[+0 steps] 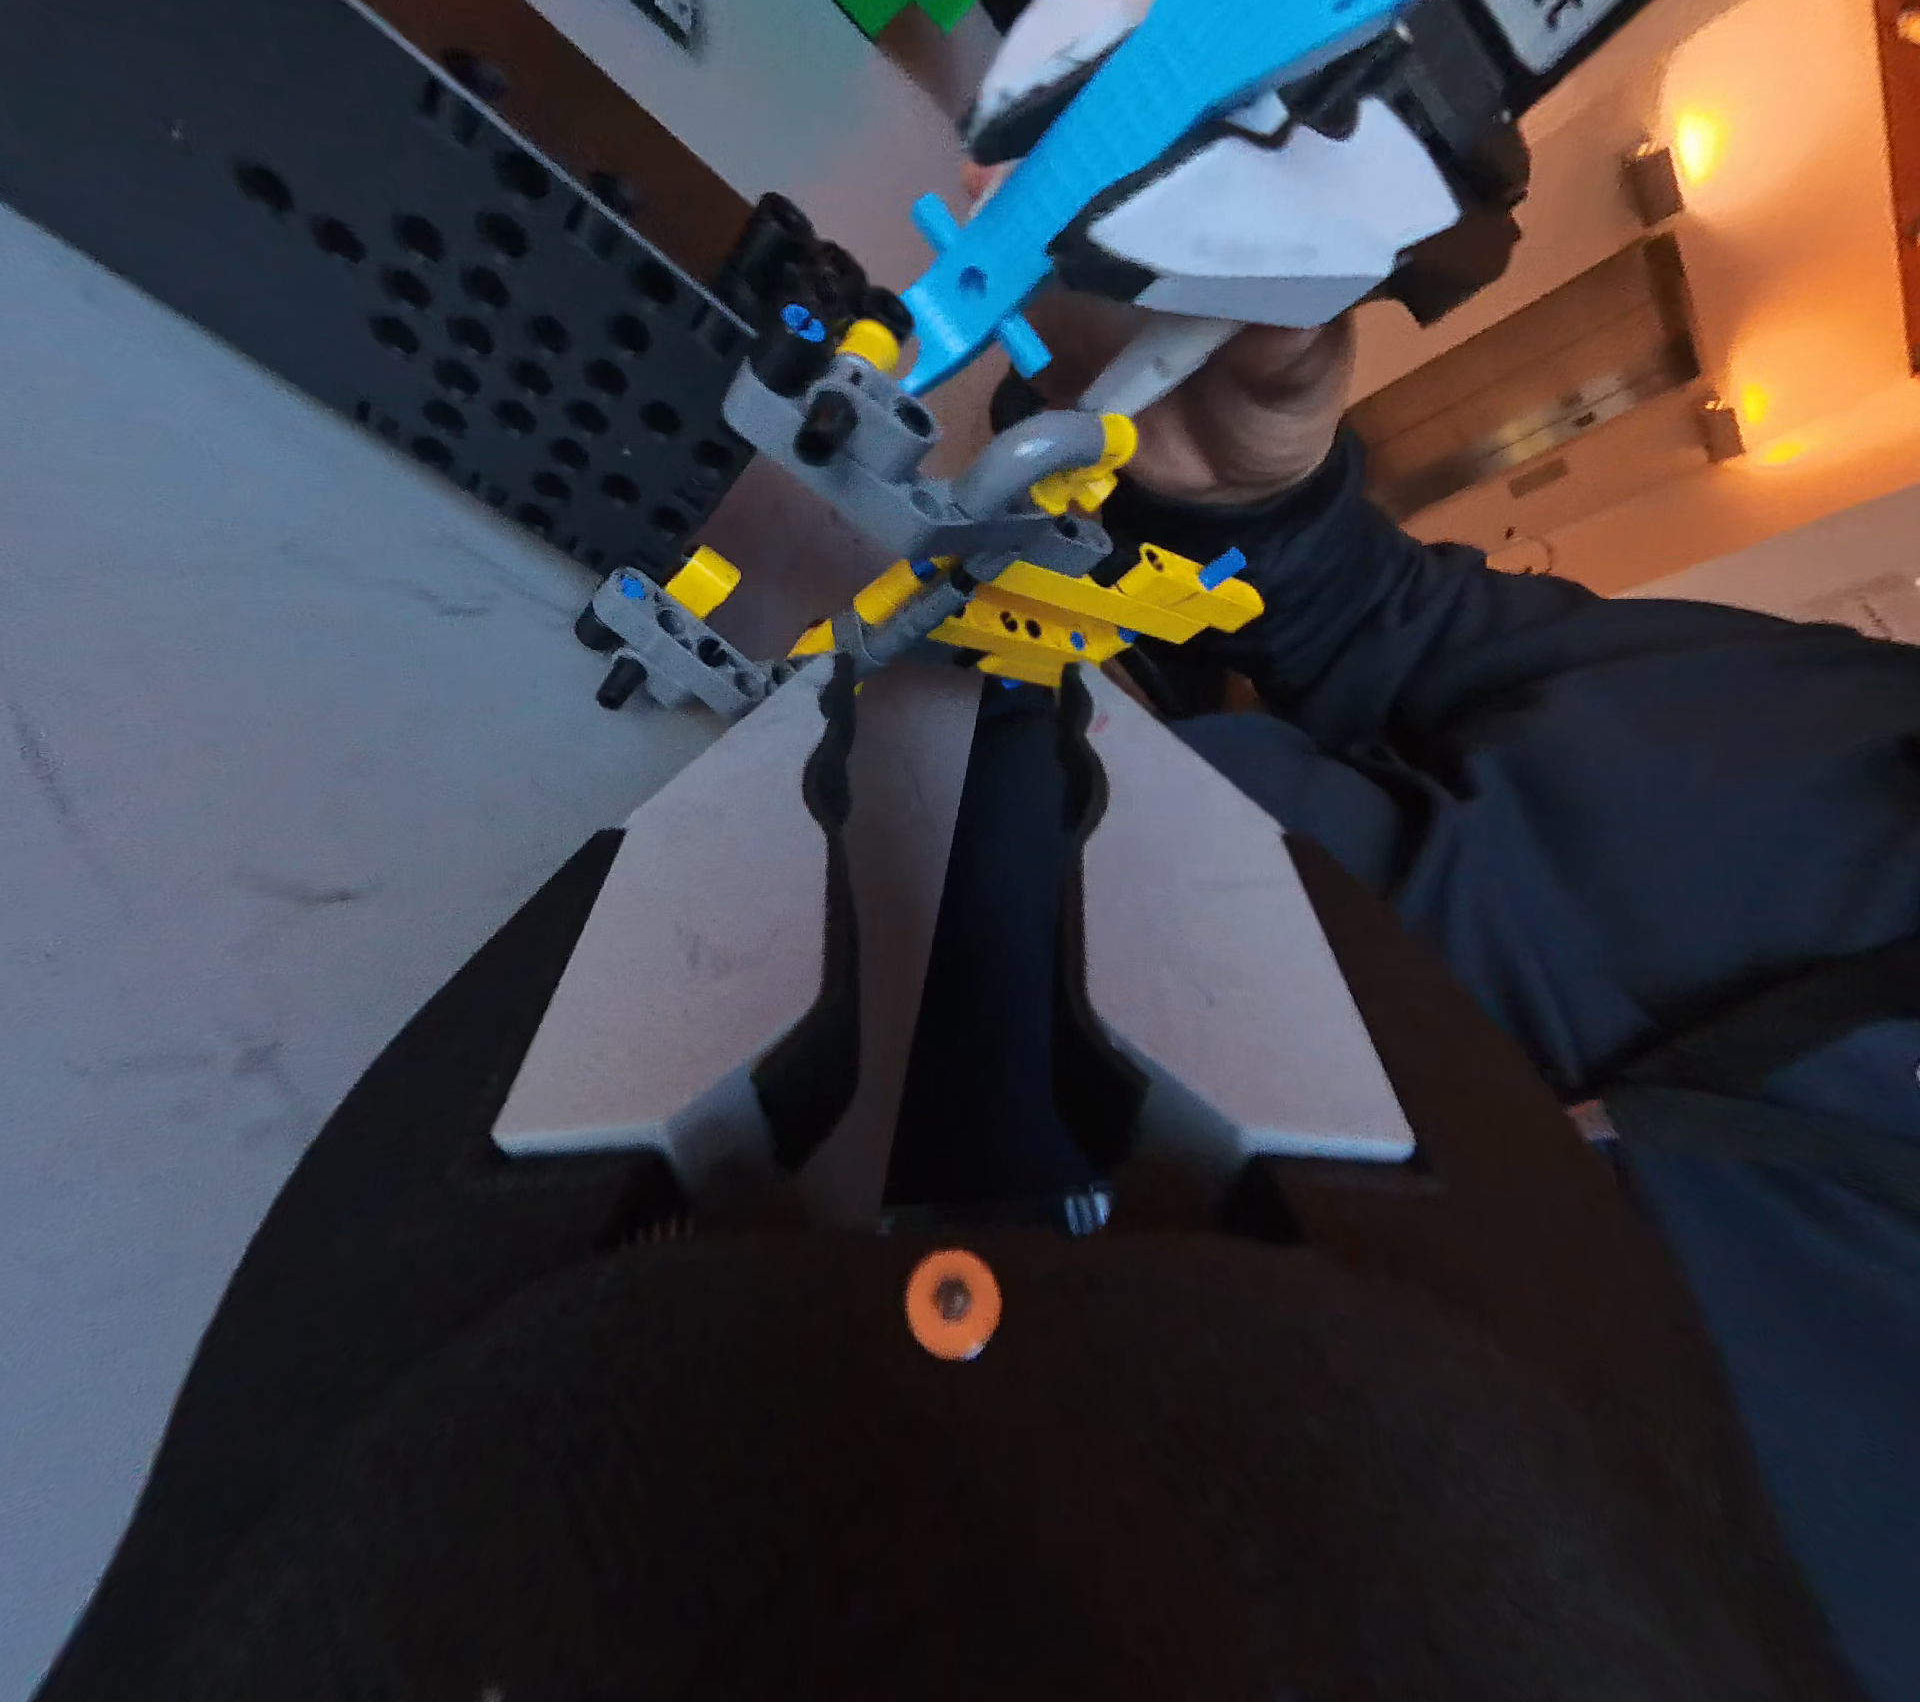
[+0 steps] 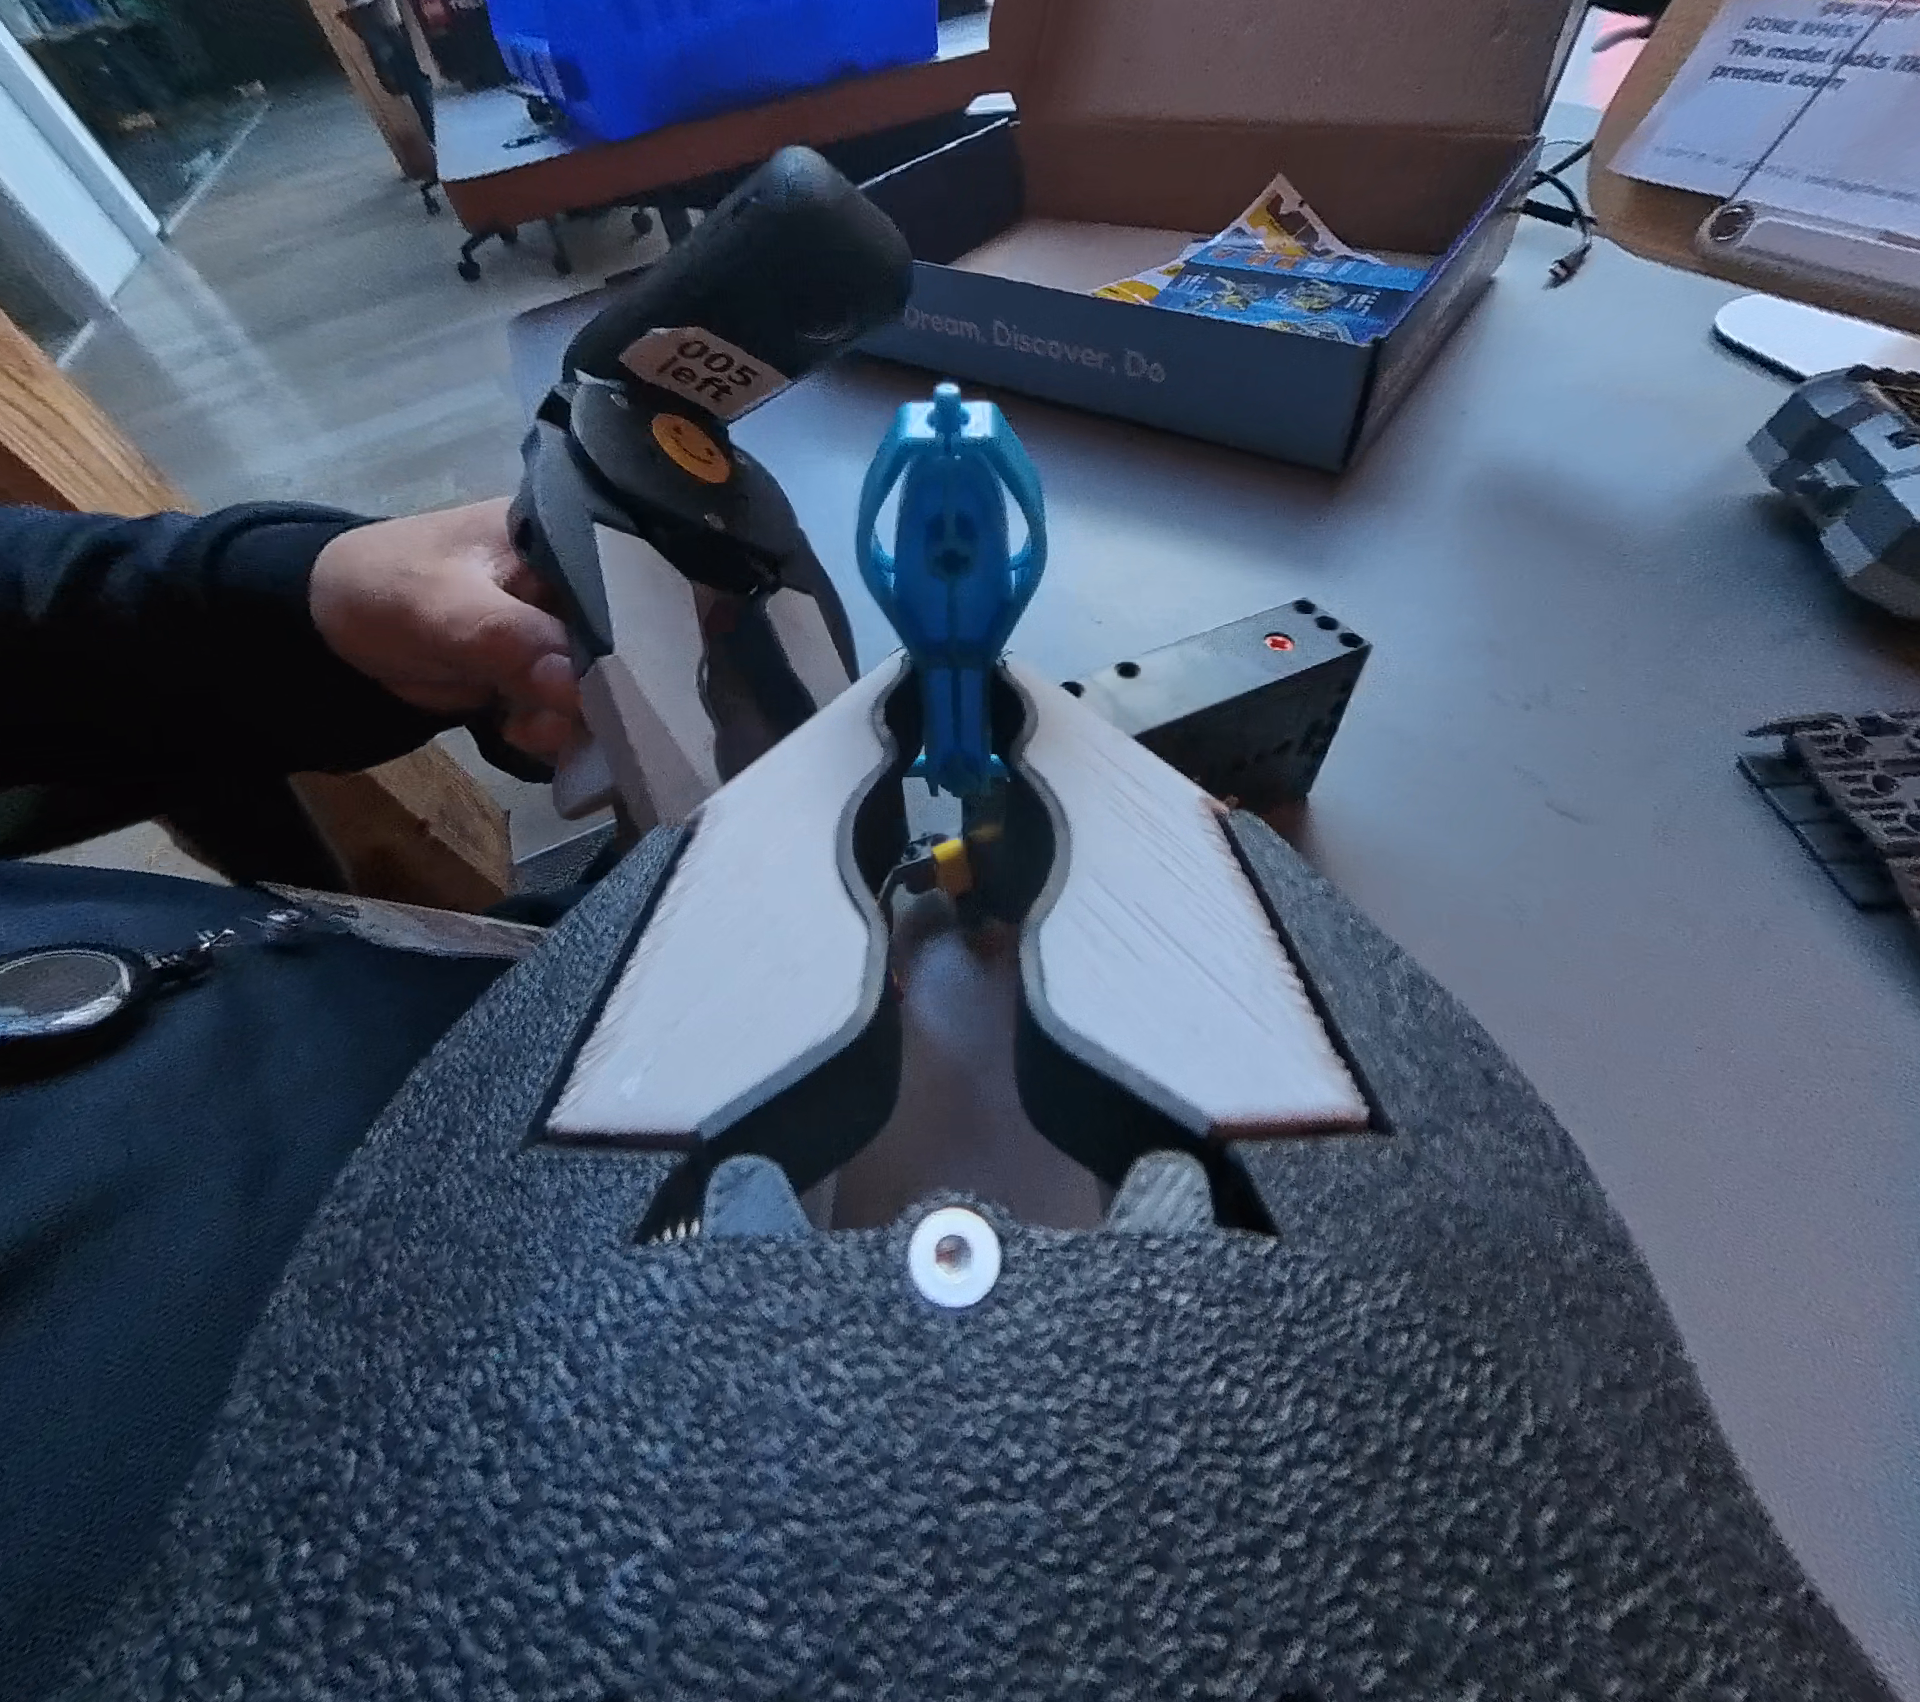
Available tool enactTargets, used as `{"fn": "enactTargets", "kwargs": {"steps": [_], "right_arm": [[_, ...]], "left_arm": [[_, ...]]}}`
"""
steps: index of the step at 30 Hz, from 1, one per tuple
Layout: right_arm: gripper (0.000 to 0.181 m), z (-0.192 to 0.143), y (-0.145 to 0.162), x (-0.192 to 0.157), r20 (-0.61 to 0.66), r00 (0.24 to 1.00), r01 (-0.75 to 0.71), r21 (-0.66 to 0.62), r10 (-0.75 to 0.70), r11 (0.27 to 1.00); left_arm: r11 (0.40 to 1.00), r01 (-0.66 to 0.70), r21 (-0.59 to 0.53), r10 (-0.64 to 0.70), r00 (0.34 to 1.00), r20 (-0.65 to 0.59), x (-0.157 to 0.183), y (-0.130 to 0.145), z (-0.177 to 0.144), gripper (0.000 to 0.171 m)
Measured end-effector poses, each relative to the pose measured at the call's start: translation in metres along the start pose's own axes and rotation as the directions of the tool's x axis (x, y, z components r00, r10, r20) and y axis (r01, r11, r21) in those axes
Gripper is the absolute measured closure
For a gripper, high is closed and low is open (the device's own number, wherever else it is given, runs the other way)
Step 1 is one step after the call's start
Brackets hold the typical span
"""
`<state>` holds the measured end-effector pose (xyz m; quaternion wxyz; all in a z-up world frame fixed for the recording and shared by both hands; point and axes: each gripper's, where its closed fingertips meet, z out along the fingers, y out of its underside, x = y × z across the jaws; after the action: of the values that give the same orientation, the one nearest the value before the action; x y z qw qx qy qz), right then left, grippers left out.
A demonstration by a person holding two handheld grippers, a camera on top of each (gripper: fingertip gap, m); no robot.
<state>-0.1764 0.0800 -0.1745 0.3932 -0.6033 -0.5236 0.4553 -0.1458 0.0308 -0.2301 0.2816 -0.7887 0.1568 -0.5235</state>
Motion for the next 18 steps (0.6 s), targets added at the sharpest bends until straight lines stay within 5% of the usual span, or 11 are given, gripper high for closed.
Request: {"fn": "enactTargets", "kwargs": {"steps": [5, 9, 14, 18], "right_arm": [[0.173, 0.012, 0.008, -0.004, 0.046, 0.999, -0.005, -0.044, 0.007, 0.999], [0.173, 0.014, 0.01, -0.005, 0.063, 0.998, -0.005, -0.043, 0.007, 0.999], [0.173, 0.016, 0.008, -0.007, 0.102, 0.995, -0.01, -0.028, 0.013, 1.0], [0.173, 0.013, 0.009, -0.002, 0.138, 0.987, -0.08, -0.007, 0.081, 0.997]], "left_arm": [[0.985, -0.157, -0.066, 0.166, 0.973, 0.159, -0.017, 0.006, -0.03, 0.12], [0.915, -0.396, -0.072, 0.4, 0.872, 0.281, -0.021, -0.027, -0.061, 0.108], [0.711, -0.673, -0.205, 0.703, 0.684, 0.192, -0.002, -0.051, -0.048, 0.097], [0.446, -0.821, -0.356, 0.895, 0.398, 0.203, -0.014, -0.042, -0.036, 0.111]]}}
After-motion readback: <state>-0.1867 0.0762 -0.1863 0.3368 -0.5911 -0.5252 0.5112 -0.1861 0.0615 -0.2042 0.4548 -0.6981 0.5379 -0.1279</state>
